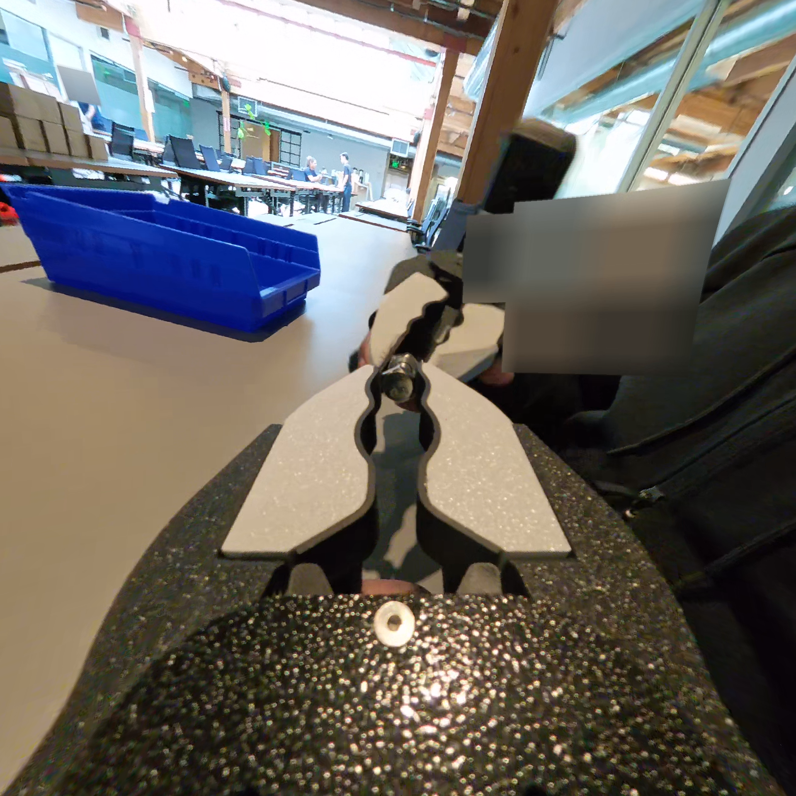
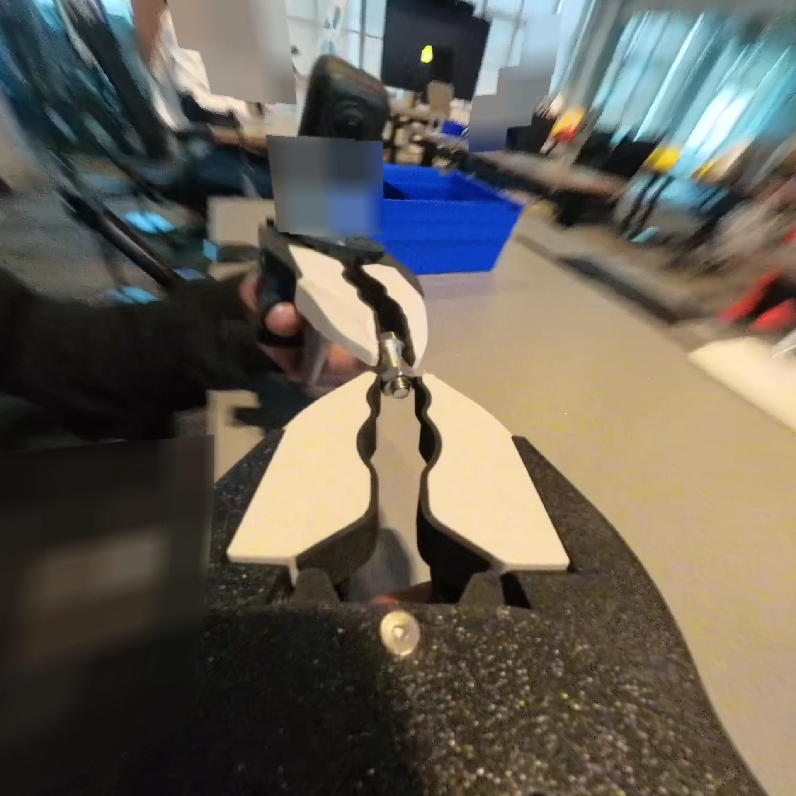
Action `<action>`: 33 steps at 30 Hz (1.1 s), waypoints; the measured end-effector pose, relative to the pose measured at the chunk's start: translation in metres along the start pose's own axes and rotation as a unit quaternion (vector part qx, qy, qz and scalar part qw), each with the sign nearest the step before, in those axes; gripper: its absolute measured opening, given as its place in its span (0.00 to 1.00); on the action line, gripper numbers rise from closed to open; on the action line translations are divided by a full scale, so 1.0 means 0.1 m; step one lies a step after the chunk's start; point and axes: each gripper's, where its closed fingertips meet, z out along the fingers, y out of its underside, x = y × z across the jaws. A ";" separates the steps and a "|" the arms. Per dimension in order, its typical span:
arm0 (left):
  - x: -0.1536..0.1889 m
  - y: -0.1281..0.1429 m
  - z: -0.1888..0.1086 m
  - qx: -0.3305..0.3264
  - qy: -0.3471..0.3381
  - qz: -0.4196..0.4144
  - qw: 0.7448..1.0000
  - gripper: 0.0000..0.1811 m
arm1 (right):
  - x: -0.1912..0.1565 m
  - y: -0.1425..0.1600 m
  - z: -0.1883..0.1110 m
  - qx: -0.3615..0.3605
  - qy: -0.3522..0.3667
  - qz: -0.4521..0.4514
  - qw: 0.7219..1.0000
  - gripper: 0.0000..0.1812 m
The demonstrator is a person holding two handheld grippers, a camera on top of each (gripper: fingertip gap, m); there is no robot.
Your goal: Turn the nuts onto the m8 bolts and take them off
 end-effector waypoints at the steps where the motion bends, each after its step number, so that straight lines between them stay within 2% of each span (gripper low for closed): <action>1: 0.02 0.00 0.00 -0.003 -0.002 0.019 1.000 0.08 | -0.03 0.01 -0.01 -0.001 -0.039 0.090 0.995 0.08; 3: 0.07 -0.03 0.00 0.009 0.005 0.034 0.999 0.08 | -0.08 -0.05 -0.04 0.019 -0.117 0.238 0.964 0.08; 5: 0.05 -0.08 0.00 0.026 0.003 0.016 1.000 0.08 | -0.06 -0.11 -0.06 0.052 -0.145 0.262 0.953 0.09; 7: -0.01 -0.10 -0.04 0.037 -0.007 -0.003 0.999 0.08 | -0.03 -0.10 -0.06 0.065 -0.118 0.184 0.974 0.14; 9: -0.02 -0.12 -0.08 0.051 0.000 -0.028 0.998 0.08 | 0.02 -0.06 -0.04 0.056 -0.062 0.058 0.995 0.18; 11: -0.02 -0.13 -0.10 0.057 0.010 -0.053 0.997 0.08 | 0.03 -0.03 -0.04 0.044 -0.017 -0.071 0.996 0.18; 13: -0.03 -0.08 -0.09 0.047 0.015 -0.070 0.996 0.08 | 0.01 -0.01 -0.03 0.037 0.014 -0.174 0.984 0.18; 15: -0.02 -0.03 -0.07 0.034 0.017 -0.079 0.996 0.08 | 0.00 0.00 -0.01 0.034 0.033 -0.225 0.973 0.18; 17: -0.01 -0.01 -0.06 0.028 0.020 -0.081 0.996 0.08 | -0.02 0.00 0.01 0.036 0.037 -0.232 0.971 0.17; 19: -0.01 0.01 -0.05 0.024 0.020 -0.085 0.996 0.08 | 0.00 -0.01 0.02 0.040 0.048 -0.234 0.970 0.08; 22: -0.05 0.03 -0.05 0.016 0.008 -0.078 0.997 0.08 | 0.02 0.03 0.03 0.021 0.040 -0.190 0.981 0.08; 23: -0.05 0.04 -0.05 0.013 0.003 -0.068 0.998 0.08 | 0.02 0.04 0.04 0.014 0.025 -0.145 0.989 0.08; 25: -0.02 0.04 -0.05 0.007 0.003 -0.046 0.999 0.08 | -0.02 0.05 0.03 0.007 -0.032 -0.001 0.999 0.08; 27: 0.01 0.04 -0.05 0.007 0.005 -0.026 1.000 0.08 | -0.07 0.03 0.01 0.007 -0.108 0.179 0.978 0.08; 29: 0.01 0.01 -0.04 0.016 0.005 -0.026 1.000 0.08 | -0.07 -0.01 -0.02 0.023 -0.161 0.277 0.947 0.08; 31: -0.02 -0.02 -0.04 0.027 -0.002 -0.034 0.999 0.08 | -0.04 -0.03 -0.02 0.049 -0.159 0.249 0.954 0.10; 33: -0.04 -0.04 -0.06 0.035 -0.002 -0.044 0.998 0.08 | 0.00 -0.02 -0.01 0.061 -0.112 0.151 0.980 0.17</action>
